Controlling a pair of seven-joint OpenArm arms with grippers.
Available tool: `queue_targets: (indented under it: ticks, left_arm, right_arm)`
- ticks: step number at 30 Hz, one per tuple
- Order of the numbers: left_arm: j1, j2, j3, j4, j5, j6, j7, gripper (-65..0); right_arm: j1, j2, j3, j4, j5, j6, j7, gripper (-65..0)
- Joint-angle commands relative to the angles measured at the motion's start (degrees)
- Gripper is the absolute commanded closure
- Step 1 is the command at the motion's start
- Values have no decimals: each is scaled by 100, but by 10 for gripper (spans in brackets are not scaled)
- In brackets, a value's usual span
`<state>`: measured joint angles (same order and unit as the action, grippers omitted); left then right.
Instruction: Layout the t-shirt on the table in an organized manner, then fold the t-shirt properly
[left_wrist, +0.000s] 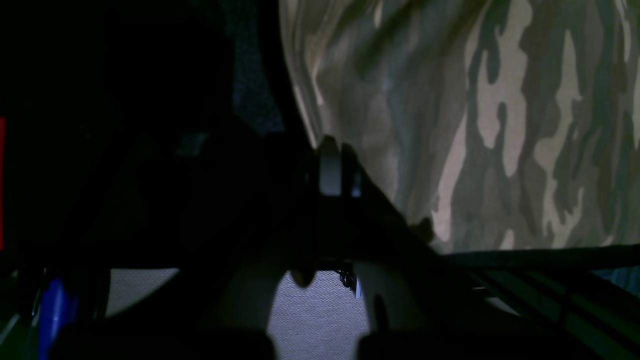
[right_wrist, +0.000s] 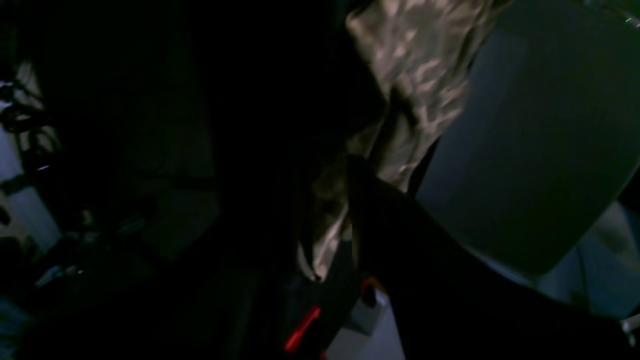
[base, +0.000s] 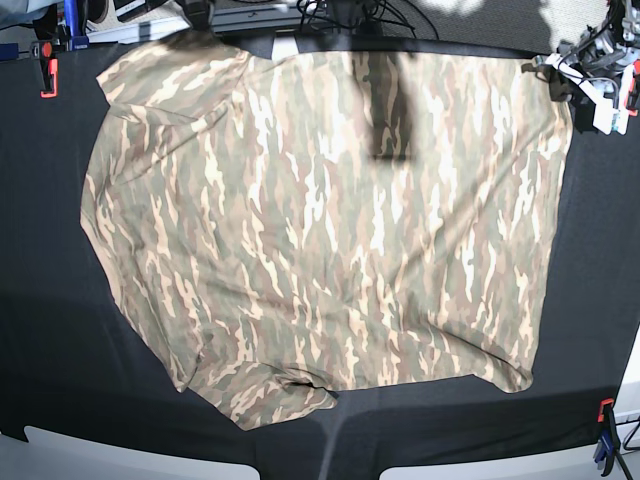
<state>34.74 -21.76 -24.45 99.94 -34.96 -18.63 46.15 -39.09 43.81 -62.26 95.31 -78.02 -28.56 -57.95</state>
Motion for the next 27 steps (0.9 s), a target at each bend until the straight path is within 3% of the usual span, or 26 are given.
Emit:
queue_targets:
  ticks: [1, 10, 16, 24, 27]
  left_arm:
    - [17, -81, -37, 68, -70, -28, -74, 0]
    - [20, -81, -37, 68, -72, -28, -74, 0]
    - [17, -81, -37, 68, -72, -28, -74, 0]
    - [17, -81, -37, 68, -72, -28, -74, 0]
    - [17, -81, -37, 68, -72, -28, -74, 0]
  right_arm:
    - [-59, 55, 33, 72, -131, -114, -13, -161]
    - [-61, 46, 457, 72, -144, -114, -13, -161]
    - [-61, 46, 450, 72, -463, -208, 2, -161]
    - [-61, 46, 450, 72, 470, -188, 28, -163]
    - [-63, 11, 450, 72, 520, -190, 52, -163]
